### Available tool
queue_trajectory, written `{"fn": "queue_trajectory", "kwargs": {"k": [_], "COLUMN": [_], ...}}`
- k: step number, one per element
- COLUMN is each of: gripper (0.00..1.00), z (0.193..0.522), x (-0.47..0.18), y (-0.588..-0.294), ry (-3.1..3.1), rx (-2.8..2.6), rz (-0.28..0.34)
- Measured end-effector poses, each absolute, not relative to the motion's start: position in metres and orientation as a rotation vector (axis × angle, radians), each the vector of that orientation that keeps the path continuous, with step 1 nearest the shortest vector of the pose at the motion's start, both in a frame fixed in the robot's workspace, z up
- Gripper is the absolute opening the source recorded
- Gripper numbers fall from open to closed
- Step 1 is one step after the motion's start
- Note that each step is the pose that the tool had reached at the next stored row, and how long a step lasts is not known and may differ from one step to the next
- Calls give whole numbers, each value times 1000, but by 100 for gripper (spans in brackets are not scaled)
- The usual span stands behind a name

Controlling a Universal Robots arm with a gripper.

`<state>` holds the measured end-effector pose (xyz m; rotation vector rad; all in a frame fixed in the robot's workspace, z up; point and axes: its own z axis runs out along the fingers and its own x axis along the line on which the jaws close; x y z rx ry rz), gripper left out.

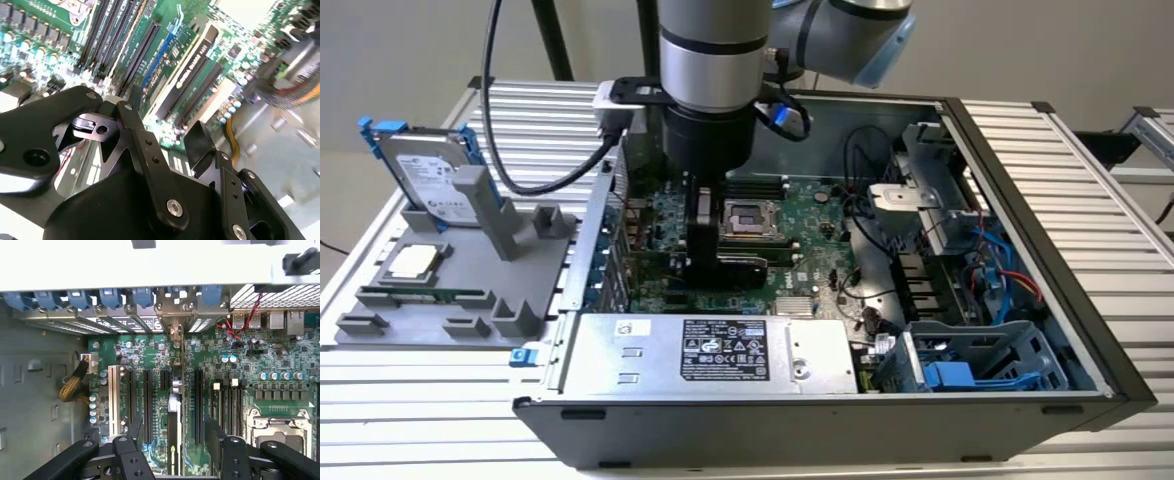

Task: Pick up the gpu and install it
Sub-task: 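Press down on the gpu until it lock into place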

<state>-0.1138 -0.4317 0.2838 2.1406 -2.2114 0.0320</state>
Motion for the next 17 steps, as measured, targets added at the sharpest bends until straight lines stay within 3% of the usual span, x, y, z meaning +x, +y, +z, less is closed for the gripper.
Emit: {"fn": "queue_trajectory", "kwargs": {"k": [3,4,17], "gripper": [100,0,0], "z": [291,291,291], "x": [-114,-114,-114], "y": [-432,-432,-432], "ry": [-2211,-2211,-2211], "rx": [2140,2140,2140], "rz": [34,34,34]}}
